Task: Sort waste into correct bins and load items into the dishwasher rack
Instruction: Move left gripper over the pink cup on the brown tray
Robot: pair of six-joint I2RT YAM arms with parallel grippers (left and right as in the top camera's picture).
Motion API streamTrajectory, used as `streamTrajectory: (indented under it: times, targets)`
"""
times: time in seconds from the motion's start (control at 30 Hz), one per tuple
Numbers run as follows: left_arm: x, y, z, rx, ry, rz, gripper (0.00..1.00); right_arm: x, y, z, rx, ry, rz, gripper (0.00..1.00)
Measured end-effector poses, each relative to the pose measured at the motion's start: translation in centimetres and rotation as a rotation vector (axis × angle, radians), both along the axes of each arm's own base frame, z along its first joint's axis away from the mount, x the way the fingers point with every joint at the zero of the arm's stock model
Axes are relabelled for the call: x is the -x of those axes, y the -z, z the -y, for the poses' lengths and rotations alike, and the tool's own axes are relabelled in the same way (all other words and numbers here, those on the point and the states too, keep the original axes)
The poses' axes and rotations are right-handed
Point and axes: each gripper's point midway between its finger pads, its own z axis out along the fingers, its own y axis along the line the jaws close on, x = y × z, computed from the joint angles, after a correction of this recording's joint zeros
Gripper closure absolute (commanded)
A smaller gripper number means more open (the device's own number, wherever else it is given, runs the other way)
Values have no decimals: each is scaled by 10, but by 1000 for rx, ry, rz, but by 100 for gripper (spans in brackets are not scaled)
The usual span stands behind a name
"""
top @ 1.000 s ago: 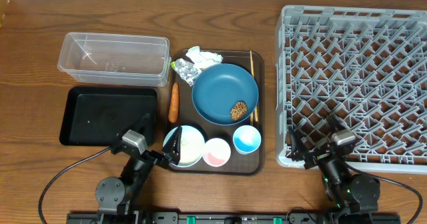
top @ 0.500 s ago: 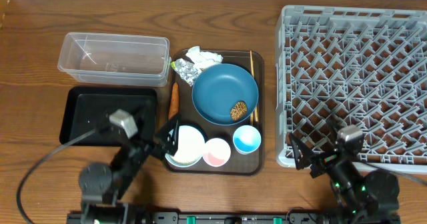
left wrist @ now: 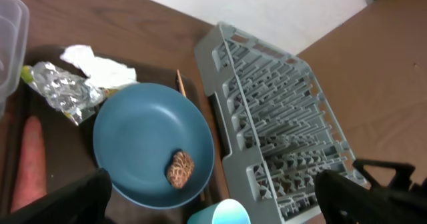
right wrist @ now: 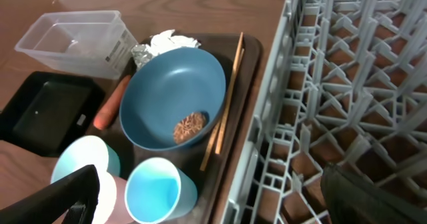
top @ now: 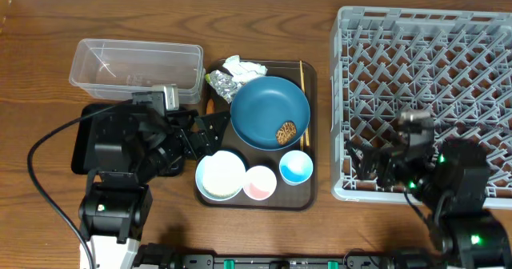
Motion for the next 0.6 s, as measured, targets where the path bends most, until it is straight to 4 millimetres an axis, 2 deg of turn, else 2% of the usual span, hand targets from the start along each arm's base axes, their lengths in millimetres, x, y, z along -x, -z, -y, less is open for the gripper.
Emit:
streamTrajectory:
  times: [0.1,0.33,0.6]
  targets:
    - [2,-1,3,9,20,-2,2,-4,3,-7,-24,-34,-33,1]
    - [8,-2,9,47,58,-22,2,-1,8,-21,-80,-106,-81,1]
    - [18,11,11,82,57,-133,2,4,5,-30,-117,-152,-85,1]
